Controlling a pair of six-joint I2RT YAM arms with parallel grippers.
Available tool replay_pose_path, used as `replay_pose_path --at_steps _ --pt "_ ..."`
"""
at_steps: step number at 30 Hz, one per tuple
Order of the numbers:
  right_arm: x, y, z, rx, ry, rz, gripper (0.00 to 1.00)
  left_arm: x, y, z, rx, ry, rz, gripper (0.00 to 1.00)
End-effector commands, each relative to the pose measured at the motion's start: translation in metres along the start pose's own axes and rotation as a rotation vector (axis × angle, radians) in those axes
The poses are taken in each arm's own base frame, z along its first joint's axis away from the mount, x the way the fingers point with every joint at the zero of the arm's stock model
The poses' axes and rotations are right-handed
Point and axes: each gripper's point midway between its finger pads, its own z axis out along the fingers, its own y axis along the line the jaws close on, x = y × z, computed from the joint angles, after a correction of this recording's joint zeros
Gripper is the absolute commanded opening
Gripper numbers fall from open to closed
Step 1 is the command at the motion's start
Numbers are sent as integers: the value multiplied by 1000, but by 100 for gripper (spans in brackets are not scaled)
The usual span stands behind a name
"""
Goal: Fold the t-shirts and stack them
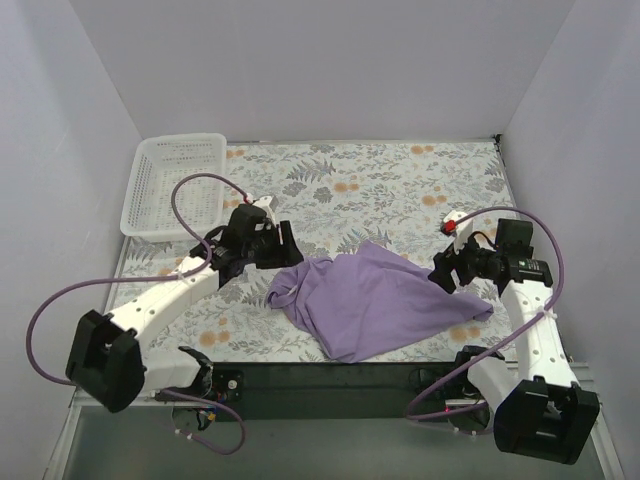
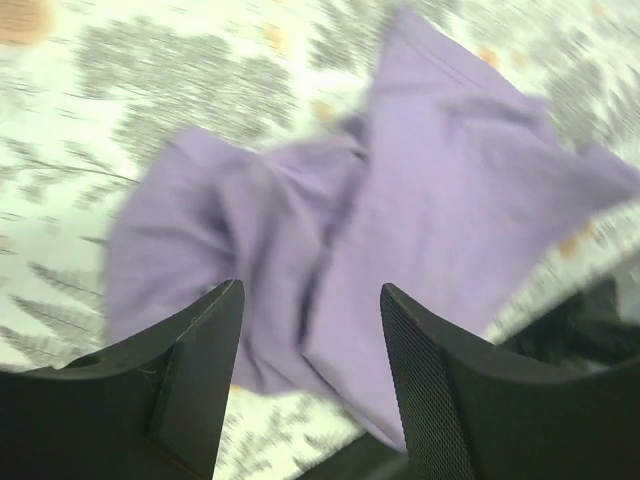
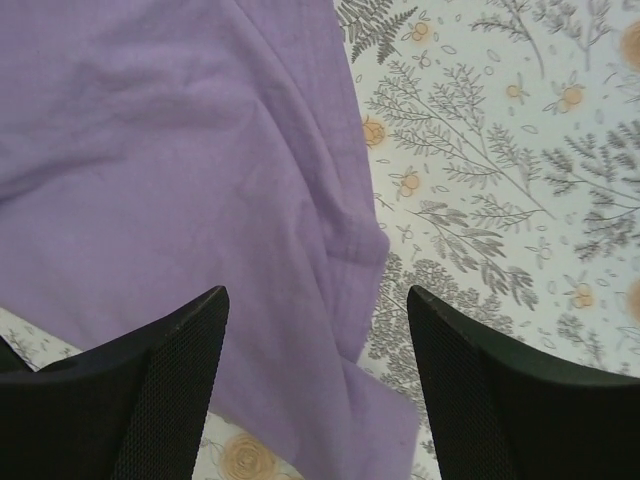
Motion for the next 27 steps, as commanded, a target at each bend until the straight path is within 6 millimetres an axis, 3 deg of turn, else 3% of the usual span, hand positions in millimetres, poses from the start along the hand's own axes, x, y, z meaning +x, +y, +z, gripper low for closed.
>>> replay_pose_path --at_steps 1,4,9,17,21,26,27 --pt "-29 -3 6 -45 -104 84 78 -31 24 17 -43 -43 -61 54" --pt "-24 -12 13 -12 -90 128 77 -35 19 37 0 13 -60 52" --pt "-11 -15 20 -1 -68 162 78 -19 19 62 40 127 -65 49" --pt "-7 -15 24 -7 -55 177 78 3 15 76 104 242 -78 45" --pt "-6 -13 24 -15 -58 179 78 0 17 74 89 228 -66 43" --pt "-6 -12 24 -17 -61 176 78 0 16 72 94 232 -50 28" --pt "-6 -12 24 -17 -61 175 78 0 16 72 95 231 -48 19"
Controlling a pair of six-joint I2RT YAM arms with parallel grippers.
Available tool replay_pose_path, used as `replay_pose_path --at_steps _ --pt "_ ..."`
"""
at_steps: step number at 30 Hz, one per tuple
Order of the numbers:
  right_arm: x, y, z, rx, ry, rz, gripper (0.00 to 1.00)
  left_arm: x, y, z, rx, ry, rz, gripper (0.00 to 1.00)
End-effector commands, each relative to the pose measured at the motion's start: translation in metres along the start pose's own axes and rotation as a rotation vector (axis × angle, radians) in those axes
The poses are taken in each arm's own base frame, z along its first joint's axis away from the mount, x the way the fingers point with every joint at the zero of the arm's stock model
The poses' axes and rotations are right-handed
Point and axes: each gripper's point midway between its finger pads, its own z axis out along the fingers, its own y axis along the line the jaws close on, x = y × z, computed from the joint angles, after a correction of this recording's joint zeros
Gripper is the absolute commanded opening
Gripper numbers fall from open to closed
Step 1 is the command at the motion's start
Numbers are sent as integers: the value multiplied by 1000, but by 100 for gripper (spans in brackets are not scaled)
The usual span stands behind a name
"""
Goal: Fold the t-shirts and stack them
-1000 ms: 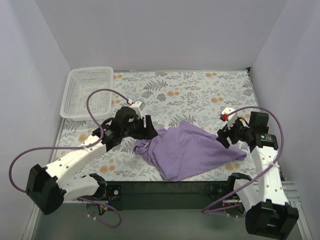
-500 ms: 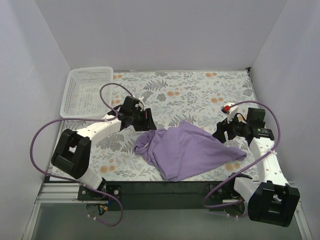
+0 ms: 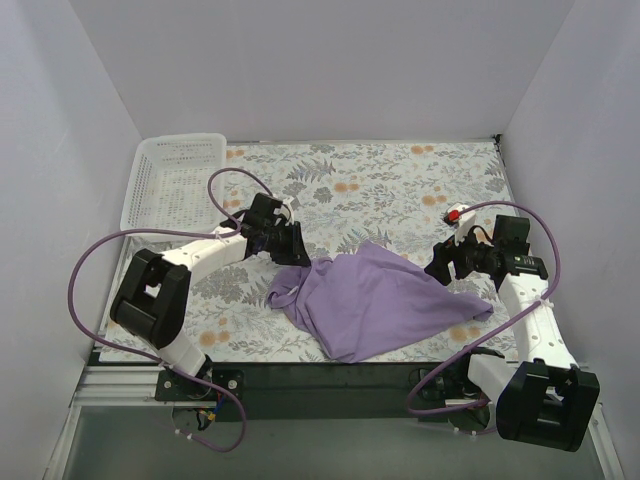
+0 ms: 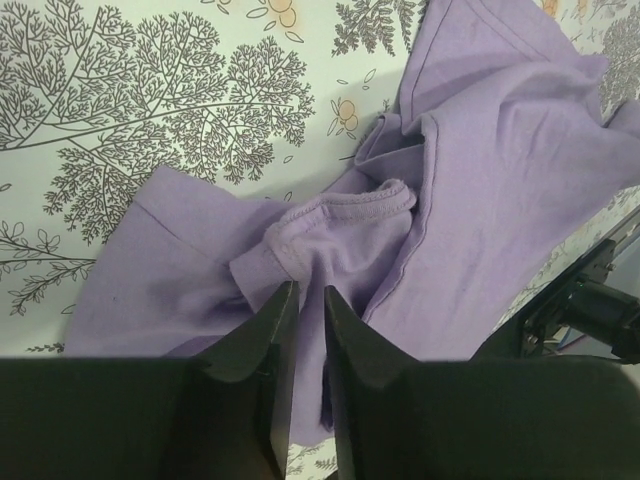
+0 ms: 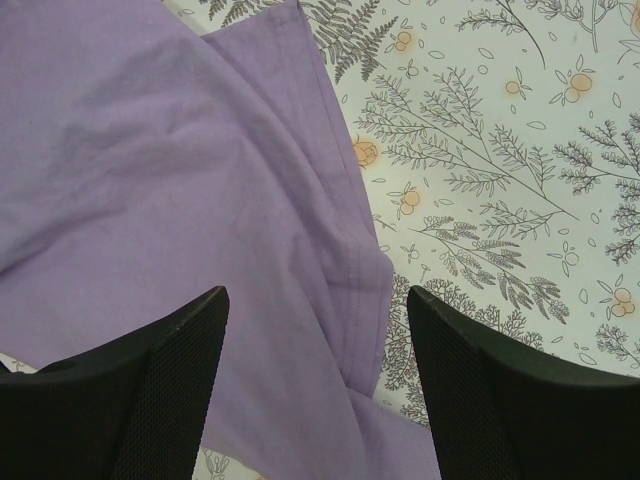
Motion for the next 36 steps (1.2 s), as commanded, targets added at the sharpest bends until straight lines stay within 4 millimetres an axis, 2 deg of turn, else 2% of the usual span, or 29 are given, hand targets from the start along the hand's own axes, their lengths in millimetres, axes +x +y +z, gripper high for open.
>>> replay_pose_path --at_steps 1,3,9,13,14,17,20,26,36 --pt "-6 1 1 -9 -32 -14 78 -13 -15 -11 41 -35 51 14" --pt "-6 1 0 -8 -32 -17 78 -15 -16 -14 37 -47 56 8" --pt "-4 -1 0 1 -25 -26 79 -25 -13 -35 -13 -148 93 11" --pt "-3 0 0 -5 -22 -33 79 -24 -12 -48 -29 -192 113 28" --pt "-2 1 1 -9 -22 -33 80 -24 -13 -53 -29 -208 116 38" --pt "-2 2 1 -12 -24 -37 80 -19 -5 -56 -53 -230 106 50" --pt "-1 1 1 -13 -20 -37 80 -11 5 -52 -62 -208 88 52" --pt "4 -1 4 -19 -3 -35 80 0 7 -33 -31 -138 62 52" --pt "10 -1 9 -39 20 -32 80 -5 0 -12 25 -87 31 48"
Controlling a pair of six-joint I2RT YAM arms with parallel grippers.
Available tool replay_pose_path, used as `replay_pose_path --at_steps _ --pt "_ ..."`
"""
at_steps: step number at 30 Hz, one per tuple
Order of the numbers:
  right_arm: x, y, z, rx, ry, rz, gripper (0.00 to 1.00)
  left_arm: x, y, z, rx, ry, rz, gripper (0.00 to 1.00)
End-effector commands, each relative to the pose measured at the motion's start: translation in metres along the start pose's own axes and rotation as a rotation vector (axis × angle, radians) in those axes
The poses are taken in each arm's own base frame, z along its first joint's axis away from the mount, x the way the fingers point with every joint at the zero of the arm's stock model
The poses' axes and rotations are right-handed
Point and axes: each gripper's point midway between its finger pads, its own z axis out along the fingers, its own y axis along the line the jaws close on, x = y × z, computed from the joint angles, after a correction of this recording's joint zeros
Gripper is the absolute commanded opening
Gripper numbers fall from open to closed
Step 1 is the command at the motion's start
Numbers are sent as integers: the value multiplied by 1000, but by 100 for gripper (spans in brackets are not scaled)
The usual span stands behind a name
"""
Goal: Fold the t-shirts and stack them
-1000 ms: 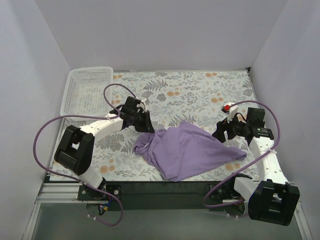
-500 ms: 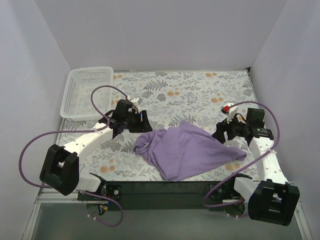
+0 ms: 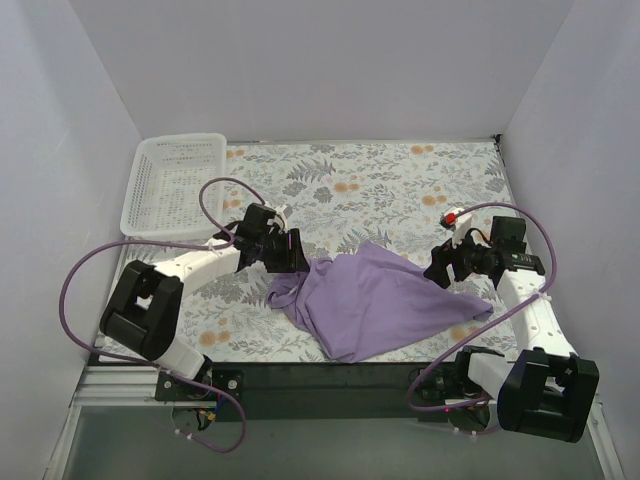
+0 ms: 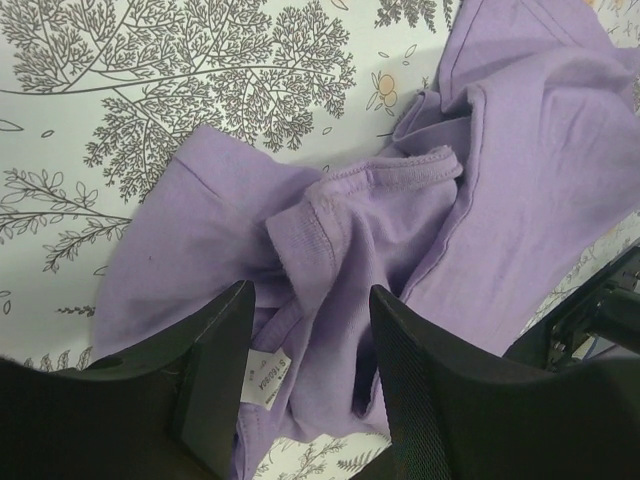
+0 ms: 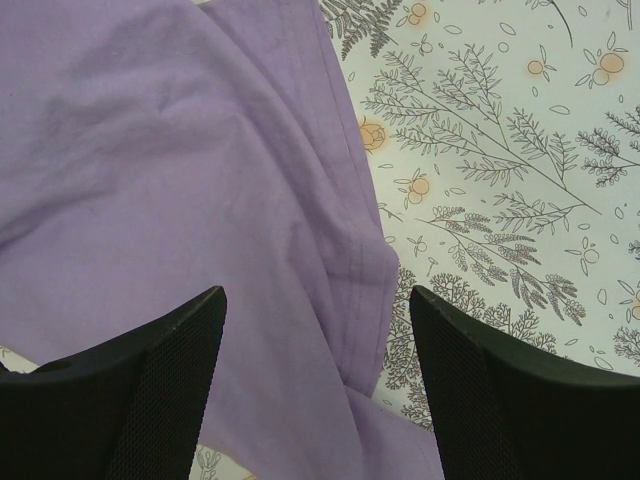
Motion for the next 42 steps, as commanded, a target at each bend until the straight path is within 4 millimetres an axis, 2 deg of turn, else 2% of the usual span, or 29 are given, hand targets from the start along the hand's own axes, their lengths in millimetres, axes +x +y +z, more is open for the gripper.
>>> replay_pose_path --at_steps 1,8,11,12,14,17,18,20,25,28,33,39,42 --pt "-4 0 1 -14 -17 -24 81 -18 -17 -1 63 -26 12 48" --pt "-2 0 3 -20 -10 -21 81 -17 -23 11 109 13 -10 43" --pt "-1 0 4 -24 -7 -19 81 -26 -28 15 120 6 -10 22" --pt "-1 -1 4 -25 -6 -16 80 -30 -29 15 122 -5 -10 11" --pt "0 -2 5 -23 3 -15 80 -46 -38 12 131 -41 7 0" --pt "2 -13 7 3 34 -4 80 -67 -50 0 146 -104 41 0" --pt "2 -23 7 42 54 -11 80 -72 -52 -3 146 -121 49 0" --pt "15 -37 12 79 124 20 79 -81 -59 -12 156 -153 71 0" --pt "37 -59 24 99 236 46 74 -77 -58 -20 146 -157 81 0" --pt "42 -60 29 82 255 61 73 -72 -56 -27 138 -171 82 0" --pt "46 -49 42 9 258 85 70 -67 -55 -36 129 -187 87 0" --pt "28 -55 62 -18 250 100 67 -65 -55 -42 126 -193 85 0" --pt "24 -51 73 -46 268 109 61 -61 -53 -43 126 -186 77 0"
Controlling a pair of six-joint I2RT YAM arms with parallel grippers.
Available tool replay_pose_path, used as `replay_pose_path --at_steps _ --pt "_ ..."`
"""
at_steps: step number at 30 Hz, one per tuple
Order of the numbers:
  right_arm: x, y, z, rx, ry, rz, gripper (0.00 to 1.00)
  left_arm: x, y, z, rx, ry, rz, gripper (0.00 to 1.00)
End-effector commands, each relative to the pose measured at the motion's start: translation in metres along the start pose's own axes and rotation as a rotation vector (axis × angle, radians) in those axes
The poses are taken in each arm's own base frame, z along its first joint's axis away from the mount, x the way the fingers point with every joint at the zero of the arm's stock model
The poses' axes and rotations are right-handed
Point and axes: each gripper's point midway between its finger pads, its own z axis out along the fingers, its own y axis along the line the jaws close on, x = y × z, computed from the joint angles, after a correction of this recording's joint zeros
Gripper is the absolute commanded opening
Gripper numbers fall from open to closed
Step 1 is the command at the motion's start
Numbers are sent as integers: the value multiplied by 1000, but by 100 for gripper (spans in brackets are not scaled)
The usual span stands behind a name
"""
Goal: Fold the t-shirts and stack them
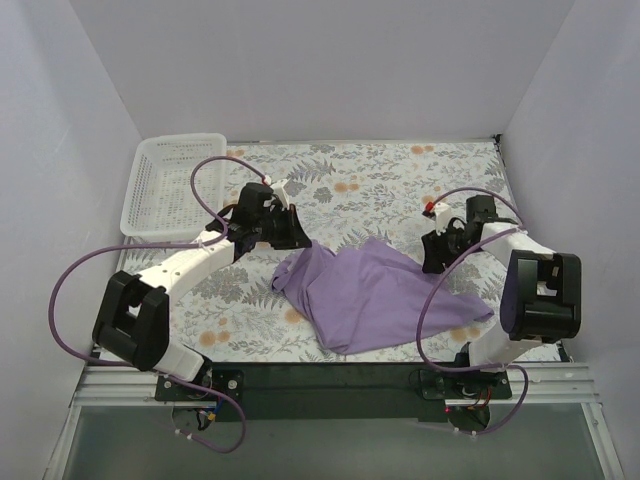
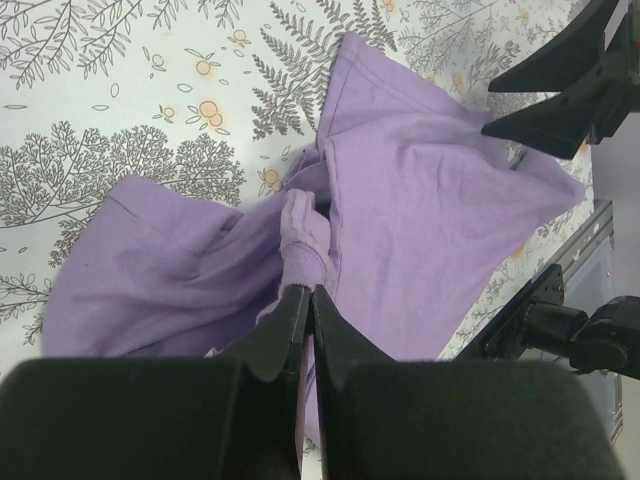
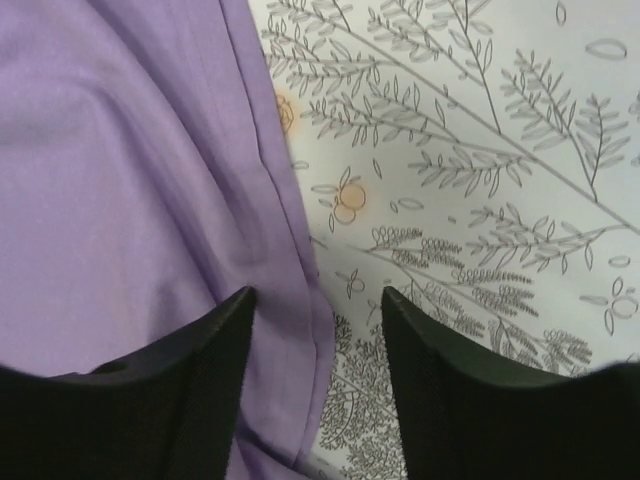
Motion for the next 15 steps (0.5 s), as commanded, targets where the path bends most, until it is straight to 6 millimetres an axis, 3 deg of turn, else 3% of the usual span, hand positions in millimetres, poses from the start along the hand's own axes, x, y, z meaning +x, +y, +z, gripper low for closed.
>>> replay_pose_path --at_steps 1,3,6,7,8,10,13,15 --pt "-25 3 7 -25 -32 -18 57 -4 -1 -13 -8 -38 9 0" --pt "-22 7 12 -41 -15 -16 52 -4 0 -15 -14 -49 11 0" --pt "-19 11 13 -55 0 -10 31 -7 2 -18 -26 -64 7 0" --pt "-20 12 11 -57 -2 -13 18 -8 0 -19 -24 -70 3 0" --pt "-22 13 9 -55 -8 -20 10 -10 0 -20 -26 -78 3 0" --pt "-34 16 -6 -38 -41 -55 1 -18 -4 -25 -23 -107 7 0" --pt "-64 24 -41 -1 -124 -124 1 -36 -14 -37 -16 -167 22 0" --pt "-90 32 -75 46 -207 -192 1 -56 -25 -54 -20 -241 51 0"
